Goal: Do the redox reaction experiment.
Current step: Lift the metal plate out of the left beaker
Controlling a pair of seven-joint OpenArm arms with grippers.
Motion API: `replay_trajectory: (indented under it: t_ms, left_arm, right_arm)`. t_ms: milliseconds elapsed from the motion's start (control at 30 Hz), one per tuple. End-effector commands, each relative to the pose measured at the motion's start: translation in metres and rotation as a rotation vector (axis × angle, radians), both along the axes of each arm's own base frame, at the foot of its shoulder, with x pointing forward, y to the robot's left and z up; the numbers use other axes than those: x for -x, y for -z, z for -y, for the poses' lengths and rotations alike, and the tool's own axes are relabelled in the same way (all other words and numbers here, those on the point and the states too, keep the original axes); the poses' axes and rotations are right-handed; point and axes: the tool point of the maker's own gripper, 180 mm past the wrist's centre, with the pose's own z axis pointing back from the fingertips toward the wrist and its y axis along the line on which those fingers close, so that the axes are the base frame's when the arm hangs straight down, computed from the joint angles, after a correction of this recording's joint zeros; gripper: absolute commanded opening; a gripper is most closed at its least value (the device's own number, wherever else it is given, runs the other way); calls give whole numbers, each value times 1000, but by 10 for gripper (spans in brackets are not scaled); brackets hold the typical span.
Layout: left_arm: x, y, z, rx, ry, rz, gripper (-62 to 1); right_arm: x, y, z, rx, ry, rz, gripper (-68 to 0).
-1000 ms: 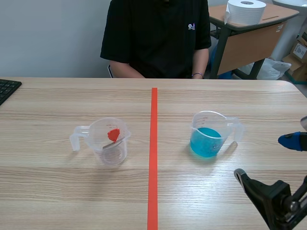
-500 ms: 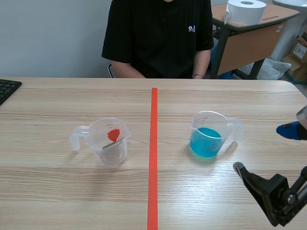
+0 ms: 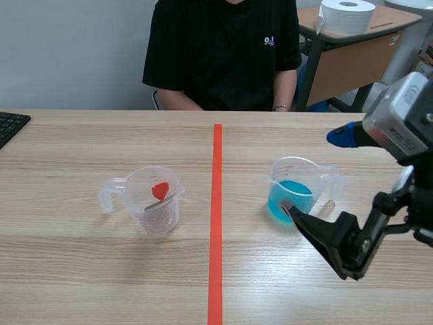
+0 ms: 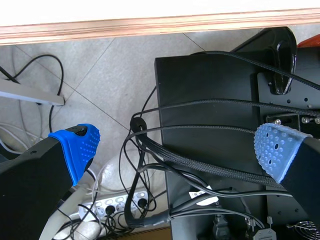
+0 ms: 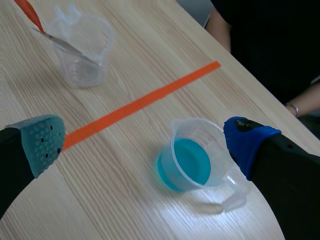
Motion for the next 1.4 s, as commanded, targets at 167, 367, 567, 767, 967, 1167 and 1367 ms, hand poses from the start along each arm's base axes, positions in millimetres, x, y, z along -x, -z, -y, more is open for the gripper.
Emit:
replay_trajectory:
  t_ms: [167, 367, 567, 767, 967, 1167, 1367]
  left_arm:
    - [1, -4, 0, 5, -9, 12, 14]
    - [1, -4, 0, 5, -9, 12, 14]
    - [3, -4, 0, 5, -9, 7, 14]
    - [5, -4, 1, 10, -8, 6, 14]
    - [5, -4, 1, 11, -8, 6, 14]
    - [5, -4, 1, 9, -8, 5, 14]
    - [5, -4, 1, 9, -8, 6, 14]
  right_arm:
    - [-9, -7, -34, -51, -128, 64, -8]
    - [-18, -10, -63, -107, -230, 101, -8]
    - [-27, -3, -91, -99, -335, 144, -8]
    - [-24, 4, -125, -114, -445, 162, -8]
    - [-21, 13, -150, -116, -520, 147, -67]
    - [-22, 14, -156, -106, -541, 149, -182]
    - [-22, 15, -155, -97, -542, 152, -260]
